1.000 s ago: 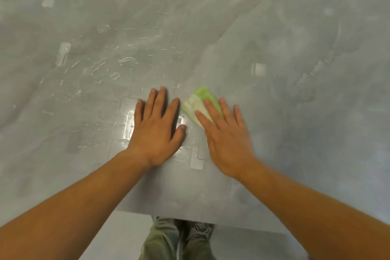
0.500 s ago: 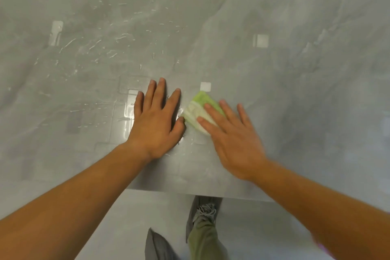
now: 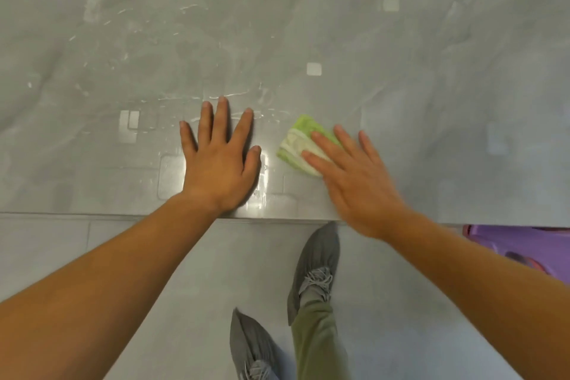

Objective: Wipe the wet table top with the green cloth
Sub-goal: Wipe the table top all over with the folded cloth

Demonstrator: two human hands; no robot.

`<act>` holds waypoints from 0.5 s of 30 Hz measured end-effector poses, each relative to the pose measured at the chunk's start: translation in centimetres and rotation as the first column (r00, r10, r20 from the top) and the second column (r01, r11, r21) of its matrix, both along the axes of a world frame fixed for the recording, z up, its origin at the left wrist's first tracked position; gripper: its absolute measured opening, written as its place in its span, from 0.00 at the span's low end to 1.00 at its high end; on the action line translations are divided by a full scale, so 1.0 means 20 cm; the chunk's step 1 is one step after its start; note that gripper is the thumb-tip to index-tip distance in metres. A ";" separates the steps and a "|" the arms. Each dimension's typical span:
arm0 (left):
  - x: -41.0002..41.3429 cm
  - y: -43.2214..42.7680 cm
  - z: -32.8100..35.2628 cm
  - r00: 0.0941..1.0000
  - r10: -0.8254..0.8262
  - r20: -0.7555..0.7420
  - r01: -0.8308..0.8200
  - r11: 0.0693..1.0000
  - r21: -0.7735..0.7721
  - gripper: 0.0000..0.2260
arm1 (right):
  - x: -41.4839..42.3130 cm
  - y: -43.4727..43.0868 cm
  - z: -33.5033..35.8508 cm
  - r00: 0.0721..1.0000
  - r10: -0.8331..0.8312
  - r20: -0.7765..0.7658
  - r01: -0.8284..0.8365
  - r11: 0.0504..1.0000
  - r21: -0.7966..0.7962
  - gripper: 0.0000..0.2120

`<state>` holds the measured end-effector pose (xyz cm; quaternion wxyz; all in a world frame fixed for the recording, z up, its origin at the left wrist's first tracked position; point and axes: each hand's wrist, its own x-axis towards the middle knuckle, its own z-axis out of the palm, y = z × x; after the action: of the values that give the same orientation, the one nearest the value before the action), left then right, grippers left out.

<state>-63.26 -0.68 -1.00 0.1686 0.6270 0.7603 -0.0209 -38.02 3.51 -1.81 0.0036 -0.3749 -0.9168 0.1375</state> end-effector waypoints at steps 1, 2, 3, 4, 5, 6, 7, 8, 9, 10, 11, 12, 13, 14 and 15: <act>0.00 0.00 0.00 1.000 -0.004 0.019 0.004 1.000 0.008 0.29 | 0.00 0.03 0.00 0.997 -0.074 -0.006 0.074 0.997 -0.001 0.25; -0.01 0.00 0.00 0.999 -0.004 0.045 0.003 1.000 0.023 0.29 | -0.02 0.05 0.00 0.984 -0.180 -0.020 0.180 0.984 -0.004 0.25; -0.03 0.00 0.00 0.998 -0.002 0.070 -0.001 0.999 0.043 0.28 | -0.05 0.04 0.00 0.957 -0.289 -0.030 0.289 0.957 -0.005 0.25; -0.05 -0.01 0.00 0.996 -0.003 0.092 -0.003 0.998 0.067 0.27 | -0.10 0.01 0.01 0.924 -0.382 -0.030 0.382 0.924 0.001 0.26; -0.07 -0.02 0.00 0.994 -0.006 0.110 -0.004 0.996 0.089 0.26 | -0.15 -0.05 0.00 0.897 -0.441 -0.022 0.441 0.897 0.013 0.27; -0.09 -0.04 0.00 0.992 -0.009 0.125 -0.004 0.994 0.110 0.25 | -0.21 -0.12 0.00 0.895 -0.446 -0.003 0.446 0.895 0.027 0.28; -0.11 -0.05 0.00 0.991 -0.014 0.135 -0.004 0.991 0.131 0.24 | -0.26 -0.20 -0.01 0.918 -0.397 0.015 0.396 0.918 0.034 0.29; -0.14 -0.06 -0.01 0.990 -0.020 0.140 -0.001 0.989 0.150 0.23 | -0.29 -0.27 -0.01 0.949 -0.315 0.017 0.314 0.949 0.036 0.30; -0.16 -0.07 -0.01 0.990 -0.027 0.136 0.004 0.987 0.163 0.23 | -0.31 -0.33 -0.02 0.974 -0.228 0.005 0.228 0.973 0.032 0.30; -0.18 -0.07 -0.01 0.992 -0.033 0.124 0.012 0.986 0.166 0.24 | -0.31 -0.35 -0.02 0.987 -0.158 -0.007 0.158 0.987 0.021 0.30; -0.20 -0.07 -0.01 0.994 -0.033 0.106 0.016 0.987 0.158 0.25 | -0.31 -0.34 -0.01 0.994 -0.110 -0.017 0.111 0.994 0.018 0.30; -0.22 -0.08 -0.02 0.996 -0.026 0.085 0.014 0.990 0.138 0.27 | -0.30 -0.30 -0.01 0.996 -0.088 -0.018 0.088 0.996 0.018 0.29; -0.24 -0.08 -0.03 0.998 -0.015 0.060 0.008 0.994 0.113 0.27 | -0.30 -0.26 -0.01 0.995 -0.096 -0.012 0.096 0.995 0.012 0.29; -0.27 -0.08 -0.04 0.999 -0.004 0.033 0.001 0.996 0.088 0.27 | -0.31 -0.22 -0.01 0.990 -0.143 -0.012 0.143 0.990 0.002 0.28; -0.30 -0.07 -0.05 1.000 0.007 0.009 -0.007 0.998 0.065 0.27 | -0.32 -0.19 -0.01 0.976 -0.218 -0.022 0.218 0.976 -0.009 0.28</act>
<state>-69.22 -2.15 -2.08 0.1514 0.6295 0.7620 0.0072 -44.48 -0.24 -2.03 0.0277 -0.4717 -0.8696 0.1435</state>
